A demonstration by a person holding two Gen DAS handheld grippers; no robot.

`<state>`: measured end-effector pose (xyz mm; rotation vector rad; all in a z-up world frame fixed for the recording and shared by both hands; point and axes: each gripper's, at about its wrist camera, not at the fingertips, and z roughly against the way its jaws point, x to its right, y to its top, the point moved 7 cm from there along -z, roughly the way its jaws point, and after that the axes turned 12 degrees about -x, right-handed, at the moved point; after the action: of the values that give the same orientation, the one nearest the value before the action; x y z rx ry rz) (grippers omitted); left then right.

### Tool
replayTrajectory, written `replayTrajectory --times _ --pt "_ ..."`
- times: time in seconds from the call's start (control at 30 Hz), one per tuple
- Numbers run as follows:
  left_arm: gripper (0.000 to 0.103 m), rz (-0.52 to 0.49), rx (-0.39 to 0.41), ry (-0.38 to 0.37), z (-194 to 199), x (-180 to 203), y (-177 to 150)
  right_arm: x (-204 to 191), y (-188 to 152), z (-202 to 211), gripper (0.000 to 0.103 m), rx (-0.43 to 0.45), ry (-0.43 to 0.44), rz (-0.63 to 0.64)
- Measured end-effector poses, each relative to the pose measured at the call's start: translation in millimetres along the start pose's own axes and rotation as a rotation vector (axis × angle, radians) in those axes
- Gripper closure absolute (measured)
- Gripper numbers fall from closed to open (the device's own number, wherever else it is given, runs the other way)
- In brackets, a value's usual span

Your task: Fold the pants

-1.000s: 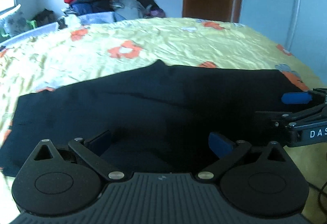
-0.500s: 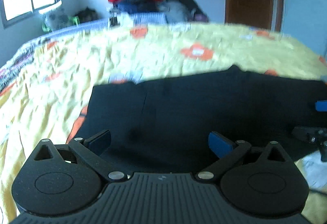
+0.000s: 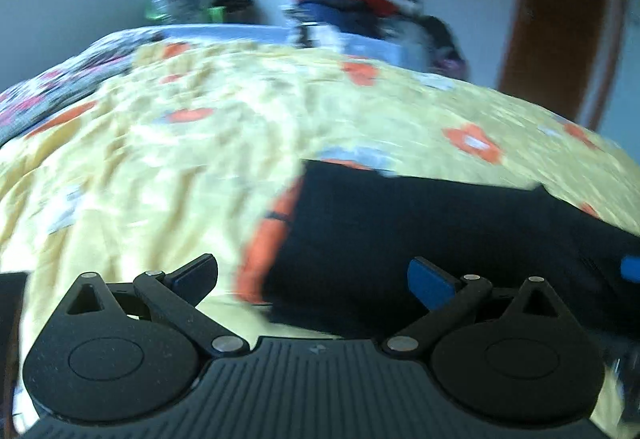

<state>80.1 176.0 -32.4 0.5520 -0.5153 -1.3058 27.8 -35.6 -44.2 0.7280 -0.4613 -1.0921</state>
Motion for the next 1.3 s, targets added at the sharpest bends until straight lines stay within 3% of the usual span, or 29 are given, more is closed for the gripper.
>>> replayTrajectory --times 0.1,0.2,0.3,0.37,0.4,0.67,0.9,1.3 --pt "0.000 0.065 -0.016 0.061 3 -23 3 -38 10 -11 0.001 0.010 0.027 0.118" --pt "0.000 0.044 -0.025 0.086 6 -28 4 -75 15 -18 0.002 0.032 0.020 0.259" --pt "0.000 0.005 -0.058 0.072 2 -24 6 -101 15 -29 0.028 0.019 0.021 0.361" --pt "0.000 0.002 -0.066 0.079 -2 -26 5 -114 14 -37 0.053 -0.002 0.047 0.392" --pt "0.000 0.007 -0.062 0.093 -4 -28 3 -119 14 -42 0.055 -0.014 0.062 0.410" --pt "0.000 0.024 -0.064 0.164 -14 -44 1 -153 10 -65 0.063 -0.021 0.008 0.598" --pt "0.000 0.013 -0.072 0.190 -15 -45 0 -157 9 -73 0.063 0.017 -0.141 0.673" --pt "0.000 0.005 -0.075 0.231 -17 -44 1 -165 9 -80 0.063 0.051 -0.190 0.713"
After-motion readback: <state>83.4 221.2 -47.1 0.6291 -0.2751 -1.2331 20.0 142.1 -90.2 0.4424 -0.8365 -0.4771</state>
